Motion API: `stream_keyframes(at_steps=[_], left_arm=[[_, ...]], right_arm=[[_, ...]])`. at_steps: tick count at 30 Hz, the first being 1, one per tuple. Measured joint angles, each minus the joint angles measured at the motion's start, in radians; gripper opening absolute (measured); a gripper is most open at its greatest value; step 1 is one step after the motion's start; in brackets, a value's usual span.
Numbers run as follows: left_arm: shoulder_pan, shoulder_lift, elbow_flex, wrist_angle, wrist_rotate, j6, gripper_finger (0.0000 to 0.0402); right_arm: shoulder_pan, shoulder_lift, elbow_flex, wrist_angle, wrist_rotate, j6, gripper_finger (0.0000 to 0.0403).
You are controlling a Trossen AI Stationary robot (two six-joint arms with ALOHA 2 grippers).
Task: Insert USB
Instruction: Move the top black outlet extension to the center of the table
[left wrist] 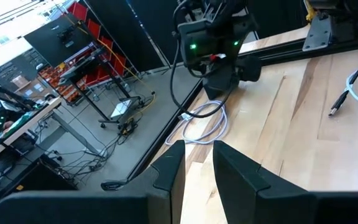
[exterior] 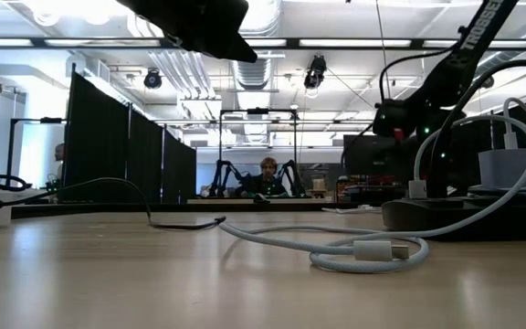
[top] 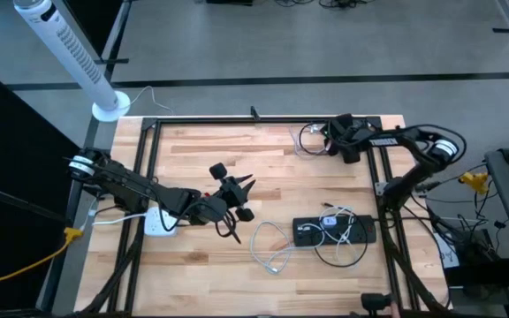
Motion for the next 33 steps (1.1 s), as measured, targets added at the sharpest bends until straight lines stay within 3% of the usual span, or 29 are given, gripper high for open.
stream_keyframes(at_steps=[3, 6, 11, 20, 25, 33], left_arm=[[0.000, 0.000, 0.000, -0.001, 0.013, 0.000, 0.0071], [0.000, 0.000, 0.000, -0.002, 0.013, 0.000, 0.0071], [0.000, 0.000, 0.000, -0.003, 0.013, 0.000, 0.0071], [0.000, 0.000, 0.000, -0.003, 0.013, 0.000, 0.0071], [0.000, -0.001, 0.000, -0.004, 0.013, 0.001, 0.0071], [-0.013, -0.018, 0.000, -0.012, -0.076, 0.008, 0.0071]], right_arm=[[-0.003, 0.027, 0.000, 0.023, 0.019, 0.030, 0.0344], [-0.009, 0.051, 0.003, 0.068, 0.032, 0.057, 0.0313], [-0.009, 0.082, 0.003, 0.151, 0.117, 0.058, 0.0187], [0.071, -0.015, 0.027, 0.090, 0.143, 0.130, 0.0193], [0.215, -0.120, 0.026, 0.007, 0.119, 0.221, 0.0193], [0.659, -0.236, 0.043, 0.016, 0.146, 0.446, 0.0193]])
